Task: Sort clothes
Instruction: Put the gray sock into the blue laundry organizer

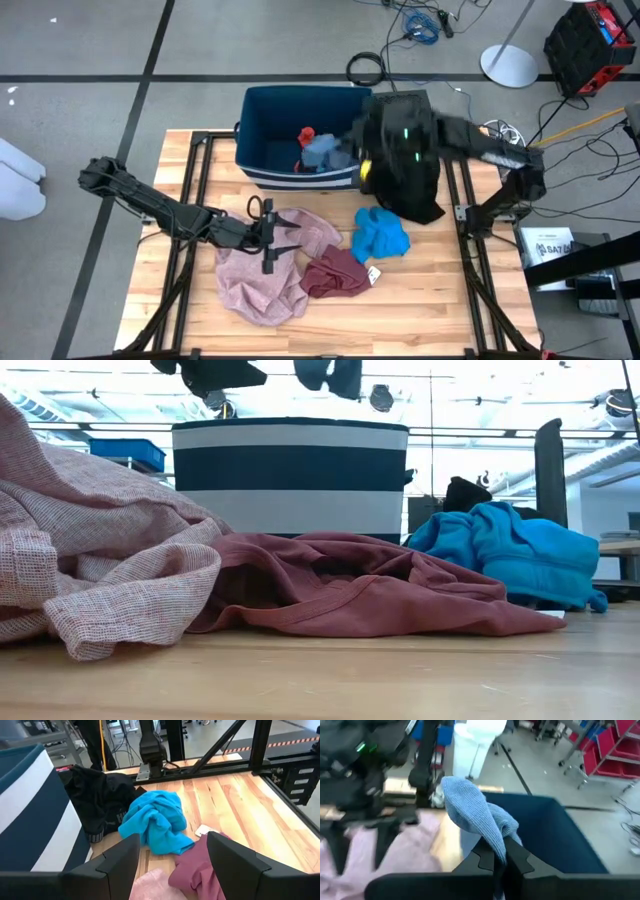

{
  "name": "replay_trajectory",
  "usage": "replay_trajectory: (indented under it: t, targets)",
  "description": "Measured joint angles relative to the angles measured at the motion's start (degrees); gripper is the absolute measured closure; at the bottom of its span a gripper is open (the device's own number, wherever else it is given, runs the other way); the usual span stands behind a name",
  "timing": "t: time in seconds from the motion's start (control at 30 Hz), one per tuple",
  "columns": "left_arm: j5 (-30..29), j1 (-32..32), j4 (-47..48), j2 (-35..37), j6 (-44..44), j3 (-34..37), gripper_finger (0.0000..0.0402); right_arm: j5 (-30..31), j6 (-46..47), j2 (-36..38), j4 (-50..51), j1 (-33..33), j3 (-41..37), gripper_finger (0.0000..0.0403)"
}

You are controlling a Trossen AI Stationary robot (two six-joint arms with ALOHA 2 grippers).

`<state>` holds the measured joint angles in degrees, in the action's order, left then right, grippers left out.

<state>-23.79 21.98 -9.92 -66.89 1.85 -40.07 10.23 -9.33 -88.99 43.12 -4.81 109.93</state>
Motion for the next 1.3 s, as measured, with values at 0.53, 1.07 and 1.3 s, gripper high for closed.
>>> replay_trajectory:
  t: [0.53, 1.07, 1.3]
  targets:
    - [-5.7, -0.3, -2.4, 0.0, 2.1, 0.0, 0.0159, -26.0, 3.4, -11.8, -14.2, -25.2, 0.0, 0.0403]
    - [-8.7, -1.3, -5.2, 0.0, 7.7, -0.1, 0.0159, -28.6, 4.2, -20.8, -10.4, -30.1, 0.0, 0.0377]
    - [-8.8, -1.7, -5.6, 0.0, 10.6, -0.1, 0.0159, -28.2, 3.2, -20.3, -7.4, -30.1, 0.0, 0.0281]
